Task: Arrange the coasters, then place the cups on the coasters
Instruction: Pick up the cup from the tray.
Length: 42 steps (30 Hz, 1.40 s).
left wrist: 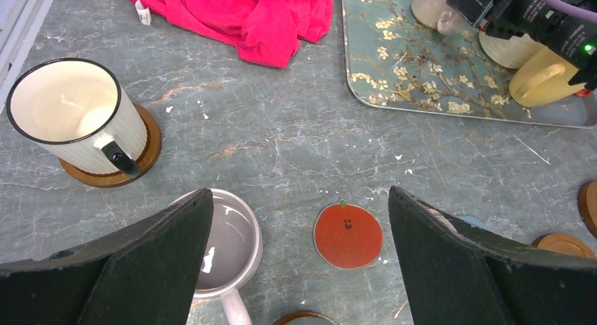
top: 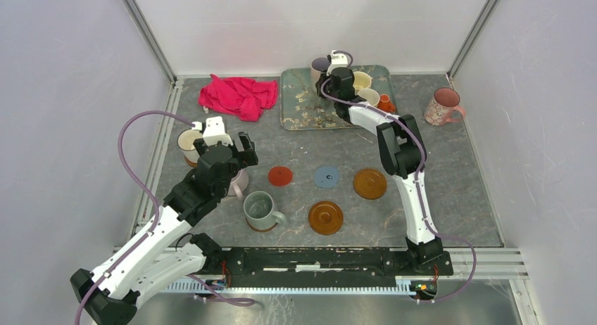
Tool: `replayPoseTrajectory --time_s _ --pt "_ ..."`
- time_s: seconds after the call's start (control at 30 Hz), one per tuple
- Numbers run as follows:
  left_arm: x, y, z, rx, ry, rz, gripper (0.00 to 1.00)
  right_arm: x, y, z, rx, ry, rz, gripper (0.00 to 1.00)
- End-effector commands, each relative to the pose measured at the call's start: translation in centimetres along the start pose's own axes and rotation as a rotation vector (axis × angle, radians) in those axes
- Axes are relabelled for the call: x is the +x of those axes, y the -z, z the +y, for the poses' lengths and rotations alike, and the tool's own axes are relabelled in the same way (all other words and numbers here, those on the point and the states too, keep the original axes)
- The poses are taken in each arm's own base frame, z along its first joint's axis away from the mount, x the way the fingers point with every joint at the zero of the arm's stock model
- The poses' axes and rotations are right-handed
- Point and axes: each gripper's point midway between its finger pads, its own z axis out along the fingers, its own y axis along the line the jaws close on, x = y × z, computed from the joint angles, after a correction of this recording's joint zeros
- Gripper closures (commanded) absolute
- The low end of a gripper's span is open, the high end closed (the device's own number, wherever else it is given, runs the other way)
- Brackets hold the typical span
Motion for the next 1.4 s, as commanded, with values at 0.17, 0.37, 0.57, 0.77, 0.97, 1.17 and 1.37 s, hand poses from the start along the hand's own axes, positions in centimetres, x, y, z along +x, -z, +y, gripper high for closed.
replayPoseTrajectory --time_s 0.17,0.37,0.57,0.77,0.97,1.17,1.37 --pt "-1.6 0.3 0.0 0.005 0.067 -0.059 0.0 -4.2 7.1 6.3 -0.178 -0.008 0.013 1.0" --pt "-1.8 0.5 -0.1 0.01 0.071 -0.063 0.0 -0.8 12.0 5.8 -0.133 0.027 0.146 1.0" --pt "-1.7 0.4 -0.1 0.011 0.068 -0.059 0.0 2.5 15.7 3.8 -0.064 0.057 0.23 0.91" --pt "-1.5 0.3 0.0 0.003 0.061 -0.055 0.0 4.0 16.2 2.7 -0.024 0.086 0.294 0.72" --pt "-1.4 0.2 0.1 -0.003 0.057 -0.052 0.0 4.8 15.8 2.1 0.014 0.104 0.351 0.59" --pt "-1.4 0.3 0.1 -0.005 0.057 -0.052 0.0 4.9 15.2 1.6 0.045 0.121 0.375 0.46" --pt "-1.4 0.3 0.1 -0.003 0.057 -0.052 0.0 5.0 13.9 1.9 0.053 0.144 0.395 0.37"
